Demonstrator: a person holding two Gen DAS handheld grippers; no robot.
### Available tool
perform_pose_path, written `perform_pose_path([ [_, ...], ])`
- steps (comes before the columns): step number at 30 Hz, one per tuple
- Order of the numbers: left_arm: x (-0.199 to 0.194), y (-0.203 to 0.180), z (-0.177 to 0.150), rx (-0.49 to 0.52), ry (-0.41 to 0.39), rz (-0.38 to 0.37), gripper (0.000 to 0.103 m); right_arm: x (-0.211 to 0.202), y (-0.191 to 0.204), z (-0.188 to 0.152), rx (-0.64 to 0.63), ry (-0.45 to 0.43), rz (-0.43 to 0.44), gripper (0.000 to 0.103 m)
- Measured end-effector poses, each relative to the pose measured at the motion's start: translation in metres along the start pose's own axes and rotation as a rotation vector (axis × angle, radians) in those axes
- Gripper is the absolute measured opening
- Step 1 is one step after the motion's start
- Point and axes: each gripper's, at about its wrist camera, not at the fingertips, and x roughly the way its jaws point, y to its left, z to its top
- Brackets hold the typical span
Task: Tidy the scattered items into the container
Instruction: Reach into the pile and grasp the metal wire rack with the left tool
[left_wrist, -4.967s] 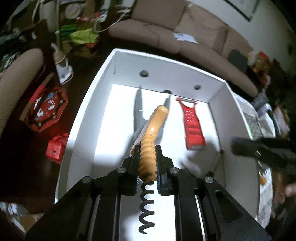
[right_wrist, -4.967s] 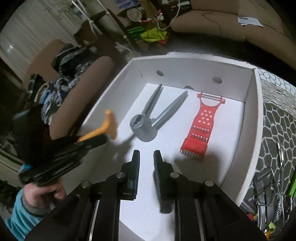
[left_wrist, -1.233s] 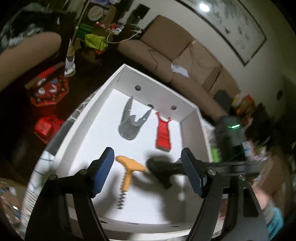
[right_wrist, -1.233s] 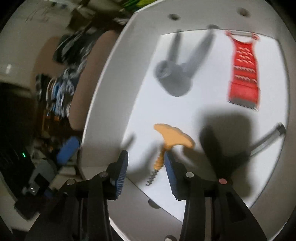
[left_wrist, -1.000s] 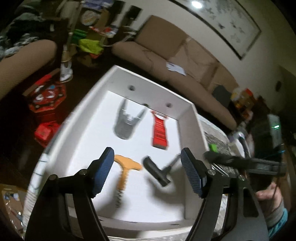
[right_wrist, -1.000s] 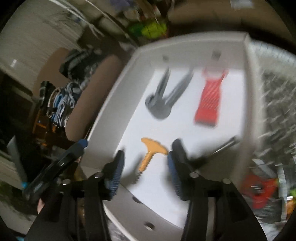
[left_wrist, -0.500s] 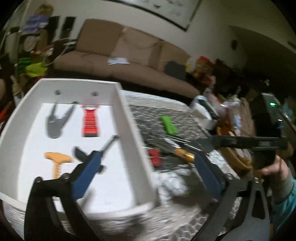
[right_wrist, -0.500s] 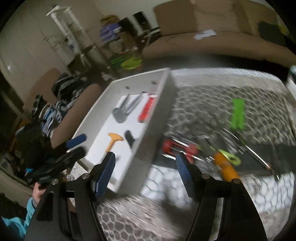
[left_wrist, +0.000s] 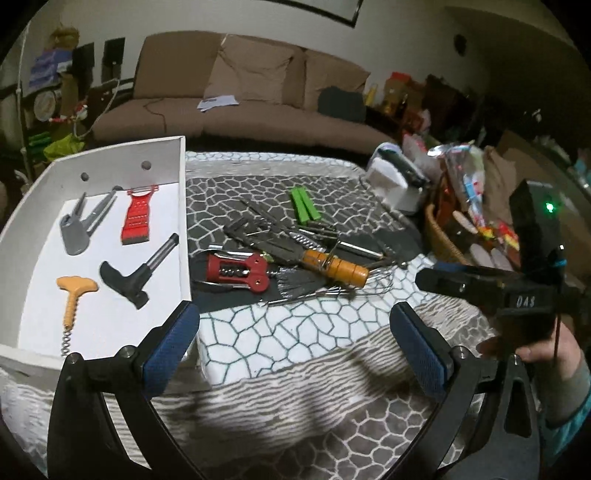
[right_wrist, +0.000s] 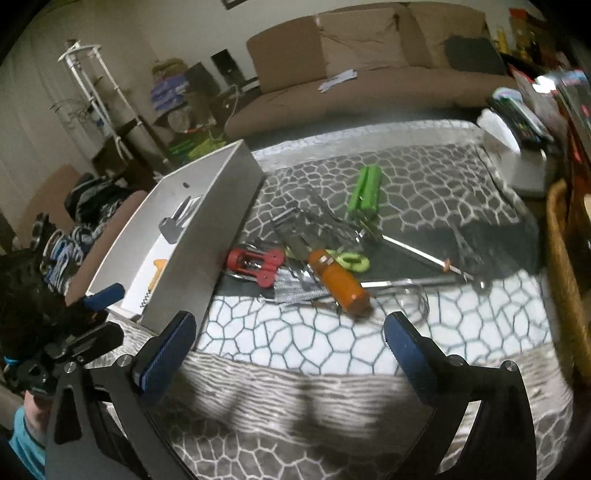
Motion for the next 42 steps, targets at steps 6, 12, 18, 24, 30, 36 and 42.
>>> perform_pose_path([
  [6, -0.010, -0.007, -0.003, -0.016, 0.007, 0.077, 0.103, -0.004, 0.004, -0.020, -0.024, -0.014, -0.051, 0.103],
  [12, -0.016, -0.020, -0.005, -0.008, 0.013, 0.139, 0.103, -0.018, 0.002, -0.030, -0.023, -0.037, -0.064, 0.103],
  [18, -0.006, -0.030, -0.010, -0.006, 0.028, 0.127, 0.103, -0.027, -0.014, -0.031, -0.006, -0.040, -0.108, 0.103],
  [24, 0.028, -0.021, -0.025, -0.094, 0.059, 0.001, 0.103, -0.025, -0.044, -0.025, 0.052, -0.041, -0.112, 0.103],
  [30, 0.069, -0.026, -0.023, -0.103, 0.118, -0.032, 0.103, -0.014, -0.078, -0.015, 0.137, -0.045, -0.050, 0.103],
  [36, 0.110, -0.024, 0.006, -0.159, 0.135, -0.067, 0.097, -0.006, -0.112, 0.004, 0.253, -0.082, 0.047, 0.103],
  [42, 0.156, -0.004, 0.033, -0.256, 0.158, -0.065, 0.060, 0.017, -0.144, 0.017, 0.383, -0.082, 0.134, 0.070],
])
